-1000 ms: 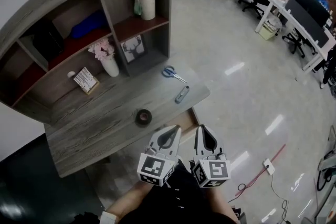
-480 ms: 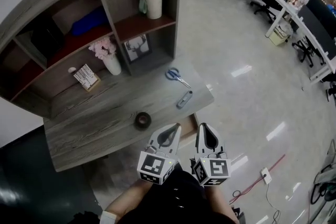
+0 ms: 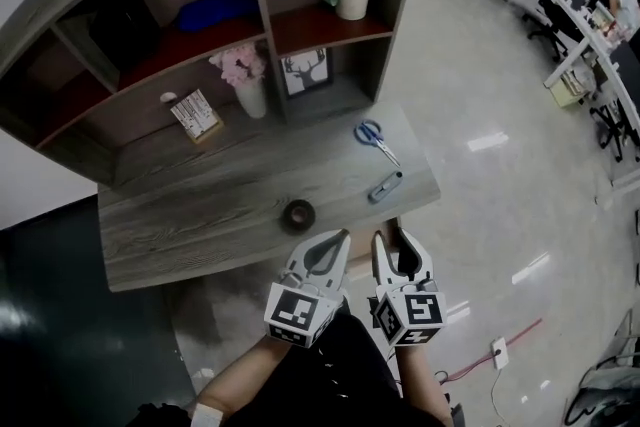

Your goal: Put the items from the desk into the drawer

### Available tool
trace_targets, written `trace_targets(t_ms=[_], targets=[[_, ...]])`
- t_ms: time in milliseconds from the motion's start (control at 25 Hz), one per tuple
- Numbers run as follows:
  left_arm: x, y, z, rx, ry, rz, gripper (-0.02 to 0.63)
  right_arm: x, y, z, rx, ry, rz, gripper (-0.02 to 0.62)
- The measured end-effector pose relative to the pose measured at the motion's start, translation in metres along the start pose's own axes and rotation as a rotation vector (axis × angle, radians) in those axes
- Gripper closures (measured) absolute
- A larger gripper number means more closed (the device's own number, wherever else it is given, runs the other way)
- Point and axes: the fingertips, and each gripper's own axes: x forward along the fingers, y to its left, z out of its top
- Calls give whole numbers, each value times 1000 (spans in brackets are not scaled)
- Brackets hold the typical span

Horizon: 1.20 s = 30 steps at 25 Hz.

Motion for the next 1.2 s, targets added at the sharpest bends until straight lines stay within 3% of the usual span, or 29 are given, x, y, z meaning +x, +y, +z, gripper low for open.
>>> trace_targets(t_ms=[320, 560, 840, 1200], targets=[[-30, 61, -17, -12, 42, 129, 597, 39, 65, -26, -58, 127, 193, 353], [-51, 97, -23, -27, 70, 228, 597, 61, 98, -44, -115, 202, 267, 249], [-61, 121, -39, -54, 78, 270, 597, 85, 122, -67, -188, 295, 338, 242], [-55, 144, -53, -82, 61, 286, 597, 112, 126, -86, -193, 321, 326, 242]])
